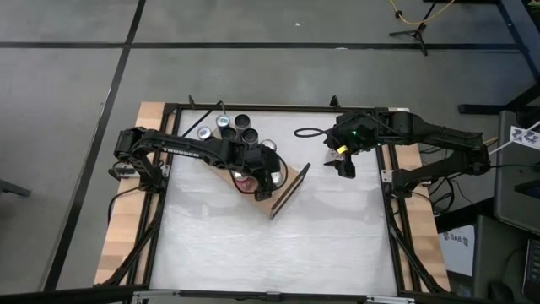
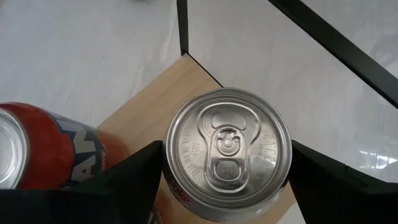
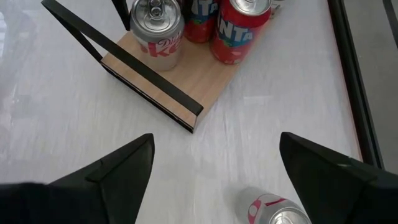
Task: Place canned beverage on shelf
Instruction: Put the left red-silver soda can on the shelf, then put the red-silver soda can aligned with the red-silver soda can on the shelf
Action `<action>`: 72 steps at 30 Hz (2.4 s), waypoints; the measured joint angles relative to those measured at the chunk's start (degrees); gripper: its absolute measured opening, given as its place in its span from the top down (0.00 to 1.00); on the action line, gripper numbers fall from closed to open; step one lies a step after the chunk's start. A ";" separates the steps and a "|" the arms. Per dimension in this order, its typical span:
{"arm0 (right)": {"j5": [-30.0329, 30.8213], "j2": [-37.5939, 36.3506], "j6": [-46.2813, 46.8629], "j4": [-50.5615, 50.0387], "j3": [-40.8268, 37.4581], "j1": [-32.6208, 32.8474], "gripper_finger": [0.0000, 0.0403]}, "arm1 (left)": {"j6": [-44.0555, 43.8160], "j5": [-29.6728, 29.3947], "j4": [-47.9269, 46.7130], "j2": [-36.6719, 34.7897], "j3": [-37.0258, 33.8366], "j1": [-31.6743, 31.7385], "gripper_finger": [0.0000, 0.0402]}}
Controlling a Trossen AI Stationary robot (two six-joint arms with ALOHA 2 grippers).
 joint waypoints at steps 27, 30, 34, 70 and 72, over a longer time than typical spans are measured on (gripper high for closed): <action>0.00 0.00 0.00 0.00 0.00 0.01 0.15 | -2.75 -3.04 -2.22 -0.31 0.11 -2.60 0.23; 0.00 0.00 -0.02 0.00 0.00 0.01 0.15 | -2.73 -3.06 -2.31 -0.31 0.11 -2.58 0.21; 0.00 0.00 -0.02 0.00 0.00 0.01 0.15 | -2.73 -3.13 -2.42 -0.31 0.11 -2.56 0.21; -0.02 0.00 0.28 -3.33 0.00 -2.89 0.15 | -4.48 -2.67 -4.52 -5.66 0.68 -2.54 0.08; -0.03 0.00 0.31 -4.00 0.00 -5.06 0.15 | -4.48 -2.69 -4.59 -7.14 0.68 -2.56 0.08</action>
